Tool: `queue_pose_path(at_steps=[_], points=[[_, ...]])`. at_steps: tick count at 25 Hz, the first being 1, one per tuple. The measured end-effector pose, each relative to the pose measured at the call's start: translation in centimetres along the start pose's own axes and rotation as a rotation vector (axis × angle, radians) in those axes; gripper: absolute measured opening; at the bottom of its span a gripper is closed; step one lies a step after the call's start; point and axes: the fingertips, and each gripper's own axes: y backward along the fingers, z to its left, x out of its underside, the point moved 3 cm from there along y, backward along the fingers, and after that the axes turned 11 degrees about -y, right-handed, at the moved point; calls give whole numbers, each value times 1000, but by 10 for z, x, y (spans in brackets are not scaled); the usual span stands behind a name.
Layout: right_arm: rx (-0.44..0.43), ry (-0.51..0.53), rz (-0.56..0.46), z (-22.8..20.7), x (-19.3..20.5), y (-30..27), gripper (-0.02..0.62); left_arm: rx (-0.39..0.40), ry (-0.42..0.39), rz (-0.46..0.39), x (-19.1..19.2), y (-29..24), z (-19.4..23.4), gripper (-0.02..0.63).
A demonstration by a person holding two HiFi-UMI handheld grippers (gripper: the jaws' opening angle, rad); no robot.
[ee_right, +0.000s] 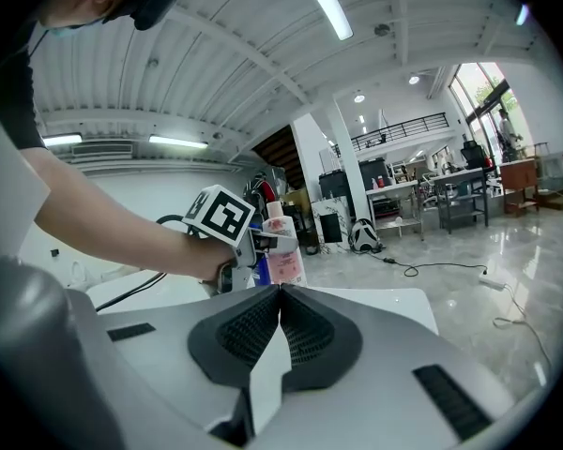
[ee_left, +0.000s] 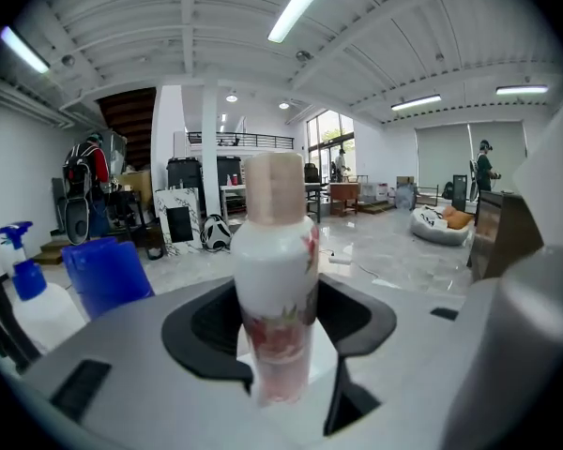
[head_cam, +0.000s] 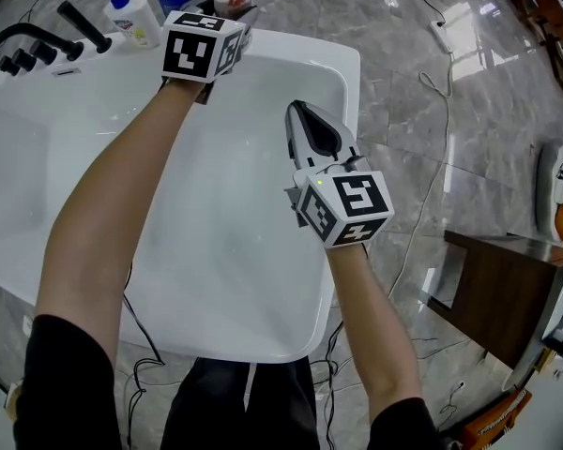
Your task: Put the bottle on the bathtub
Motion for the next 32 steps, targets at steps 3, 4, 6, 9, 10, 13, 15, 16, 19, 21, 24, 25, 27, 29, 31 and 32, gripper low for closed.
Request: queue_pose_path(at_steps=[3,4,6,9,10,13,15,16,19,21,24,25,27,29,31,32], points=[[11,-4,9,-5,6,2,25,2,15,-16,1,1,1,232],[17,-11,10,-7,8,3,25,2,17,-21,2,2,1,232],[27,-28,7,-9,11,4,24,2,22,-24,2,2,0,233],[27,-38,8,-8,14,4,25,3,17,-4,3,2,-1,233],[26,-37,10,-7,15,4,23,3,18,5,3,3,-1,233],[23,-40,14,-4,18,6,25,-5,39,15,7,8,-2,234],[22,-51,13,-3,19,7,23,-10,45,14,8,14,-4,236],[23,-56,13,-3,19,8,25,-14,48,14,8,17,-5,235],[22,-57,14,-2,17,13,23,-29,68,13,11,28,-9,236],[23,-60,16,0,16,15,25,-35,79,22,13,36,-10,236],[25,-64,20,4,10,21,25,-32,89,28,14,53,-14,236],[26,-62,18,5,6,25,24,-27,88,26,12,61,-17,236],[31,-58,17,8,-3,35,25,-19,93,24,10,79,-24,235],[38,-57,18,12,-12,48,25,-15,107,18,6,102,-31,235],[45,-51,19,17,-22,64,25,-9,126,10,0,125,-40,235],[47,-46,21,20,-26,73,24,-3,137,7,-3,137,-45,235]])
